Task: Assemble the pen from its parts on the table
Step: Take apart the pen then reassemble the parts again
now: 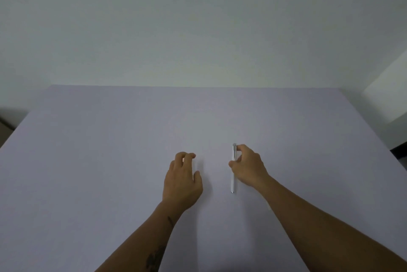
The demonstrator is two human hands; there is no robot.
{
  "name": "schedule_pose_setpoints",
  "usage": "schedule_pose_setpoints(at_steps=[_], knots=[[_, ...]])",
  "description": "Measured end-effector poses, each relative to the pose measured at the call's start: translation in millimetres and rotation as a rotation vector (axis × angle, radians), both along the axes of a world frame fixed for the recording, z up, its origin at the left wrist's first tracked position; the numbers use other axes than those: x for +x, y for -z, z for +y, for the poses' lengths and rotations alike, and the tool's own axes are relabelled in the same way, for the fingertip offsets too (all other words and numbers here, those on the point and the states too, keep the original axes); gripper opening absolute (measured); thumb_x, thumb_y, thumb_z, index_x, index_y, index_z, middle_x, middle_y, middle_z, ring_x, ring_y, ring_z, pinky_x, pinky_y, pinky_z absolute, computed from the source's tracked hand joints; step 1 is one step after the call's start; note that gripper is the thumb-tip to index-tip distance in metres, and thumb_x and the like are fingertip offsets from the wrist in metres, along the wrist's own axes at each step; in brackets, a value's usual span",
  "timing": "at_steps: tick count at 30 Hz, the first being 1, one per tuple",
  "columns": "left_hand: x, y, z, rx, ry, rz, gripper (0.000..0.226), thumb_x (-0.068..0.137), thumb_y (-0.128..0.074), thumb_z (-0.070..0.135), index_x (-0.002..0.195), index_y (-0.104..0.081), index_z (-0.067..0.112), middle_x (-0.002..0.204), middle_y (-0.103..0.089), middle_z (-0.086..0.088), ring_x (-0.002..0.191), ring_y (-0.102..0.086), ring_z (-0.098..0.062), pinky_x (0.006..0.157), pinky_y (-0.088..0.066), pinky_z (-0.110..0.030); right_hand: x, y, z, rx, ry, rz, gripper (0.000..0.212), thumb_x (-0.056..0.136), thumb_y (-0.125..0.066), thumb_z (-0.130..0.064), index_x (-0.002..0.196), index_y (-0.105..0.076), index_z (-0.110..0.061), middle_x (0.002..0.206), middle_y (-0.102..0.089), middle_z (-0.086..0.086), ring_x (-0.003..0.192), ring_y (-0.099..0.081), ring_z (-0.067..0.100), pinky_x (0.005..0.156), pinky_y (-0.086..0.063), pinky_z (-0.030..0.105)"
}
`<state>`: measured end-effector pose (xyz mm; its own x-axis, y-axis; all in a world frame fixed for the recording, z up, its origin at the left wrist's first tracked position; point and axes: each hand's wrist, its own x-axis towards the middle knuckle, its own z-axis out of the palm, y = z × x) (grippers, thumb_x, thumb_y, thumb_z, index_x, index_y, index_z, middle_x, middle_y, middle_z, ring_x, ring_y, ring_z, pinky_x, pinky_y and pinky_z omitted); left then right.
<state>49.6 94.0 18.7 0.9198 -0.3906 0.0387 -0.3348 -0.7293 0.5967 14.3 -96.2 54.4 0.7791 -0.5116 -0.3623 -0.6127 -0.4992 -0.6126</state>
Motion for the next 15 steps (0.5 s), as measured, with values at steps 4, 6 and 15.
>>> schedule_pose_setpoints(at_steps=[4,6,15], knots=[[-4.8,15.1,4.7,0.340,0.101,0.090,0.056,0.095,-0.039,0.032,0.148,-0.027,0.018,0.159,-0.019,-0.006,0.141,-0.031,-0.028,0.114,-0.032,-0.041,-16.6,21.8,7.1,-0.158,-0.115,0.152,0.036,0.083,-0.057,-0.021,0.119,-0.055,-0.020,0.096,-0.062,0.007,0.086,-0.064,0.030,0.076,-0.054,0.036],[-9.2,27.7,8.4,0.419,0.132,0.111,0.060,0.096,-0.036,0.035,0.152,-0.020,0.018,0.162,-0.012,-0.008,0.146,-0.021,-0.029,0.118,-0.024,-0.043,-21.8,33.7,10.2,-0.195,-0.145,0.182,0.036,0.083,-0.056,-0.021,0.119,-0.053,-0.019,0.097,-0.063,0.008,0.086,-0.064,0.031,0.077,-0.055,0.039],[-28.0,72.5,27.2,0.517,0.176,0.110,0.070,0.097,-0.020,0.046,0.156,0.002,0.015,0.165,0.011,-0.008,0.152,0.012,-0.026,0.120,0.004,-0.056,-32.8,61.1,12.9,-0.294,-0.164,0.177,0.025,0.087,-0.054,-0.015,0.112,-0.052,-0.012,0.105,-0.064,0.008,0.095,-0.058,0.030,0.072,-0.040,0.032]])
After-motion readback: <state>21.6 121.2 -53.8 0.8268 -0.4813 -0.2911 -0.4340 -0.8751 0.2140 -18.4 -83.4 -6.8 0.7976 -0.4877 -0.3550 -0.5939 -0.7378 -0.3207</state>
